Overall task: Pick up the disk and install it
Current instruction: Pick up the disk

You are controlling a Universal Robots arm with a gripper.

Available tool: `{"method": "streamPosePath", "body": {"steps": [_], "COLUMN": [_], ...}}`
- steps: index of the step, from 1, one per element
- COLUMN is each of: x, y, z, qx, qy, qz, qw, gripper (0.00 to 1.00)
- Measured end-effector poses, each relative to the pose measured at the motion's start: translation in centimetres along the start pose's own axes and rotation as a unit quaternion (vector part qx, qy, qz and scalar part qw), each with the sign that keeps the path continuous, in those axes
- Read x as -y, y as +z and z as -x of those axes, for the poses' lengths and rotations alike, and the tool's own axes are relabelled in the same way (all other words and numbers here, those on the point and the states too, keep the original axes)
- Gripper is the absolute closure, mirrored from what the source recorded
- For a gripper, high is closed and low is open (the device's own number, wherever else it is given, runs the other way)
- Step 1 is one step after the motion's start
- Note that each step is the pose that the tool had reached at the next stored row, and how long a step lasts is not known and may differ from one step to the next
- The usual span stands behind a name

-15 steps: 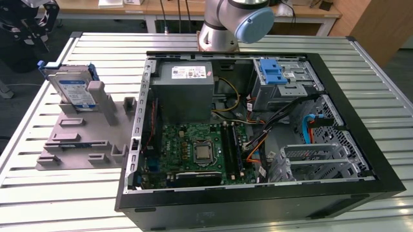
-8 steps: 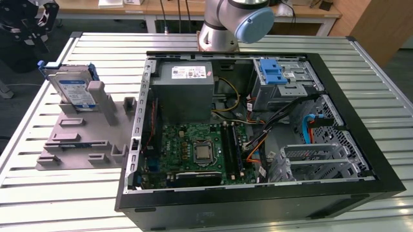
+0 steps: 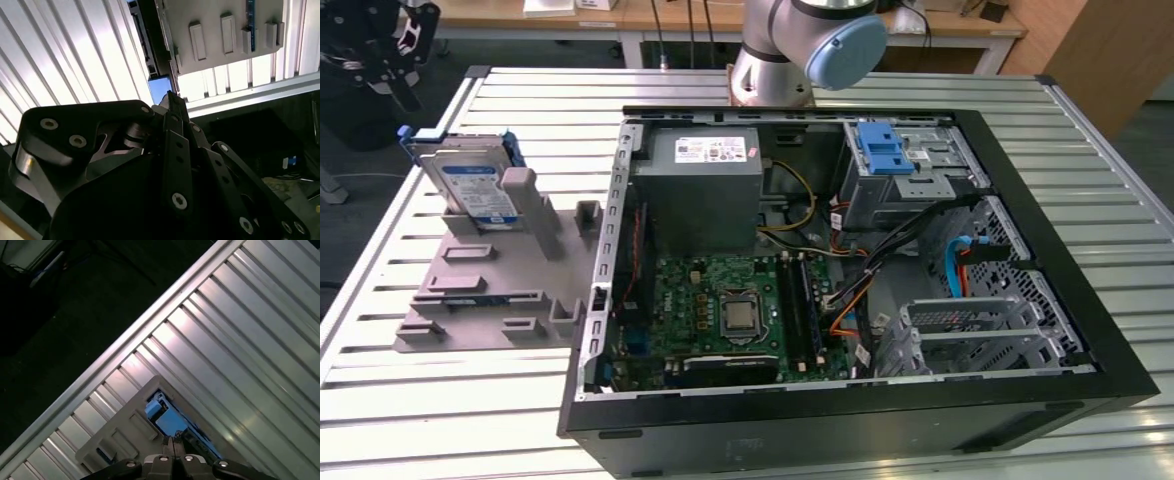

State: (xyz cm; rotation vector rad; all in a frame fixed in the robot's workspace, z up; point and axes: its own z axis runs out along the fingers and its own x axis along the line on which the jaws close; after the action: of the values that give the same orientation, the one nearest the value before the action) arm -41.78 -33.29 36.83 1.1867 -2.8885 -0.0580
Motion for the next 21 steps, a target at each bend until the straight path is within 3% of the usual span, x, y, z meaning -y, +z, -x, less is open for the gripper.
{"method": "streamPosePath", "body": {"steps": [4,10,19,21], "x": [0.0,0.01,0.01,0.01], "y": [0.07,0.19,0.2,0.21], "z": [0.0,0.0,0.0,0.0], "qx": [-0.0002,0.0015,0.0013,0.001], "qy": [-0.034,-0.073,-0.078,-0.09], "qz": [-0.0013,-0.0046,-0.0047,-0.0047], "qw": [0.9994,0.9973,0.9969,0.996], "gripper": [0.89,0.89,0.89,0.89]}}
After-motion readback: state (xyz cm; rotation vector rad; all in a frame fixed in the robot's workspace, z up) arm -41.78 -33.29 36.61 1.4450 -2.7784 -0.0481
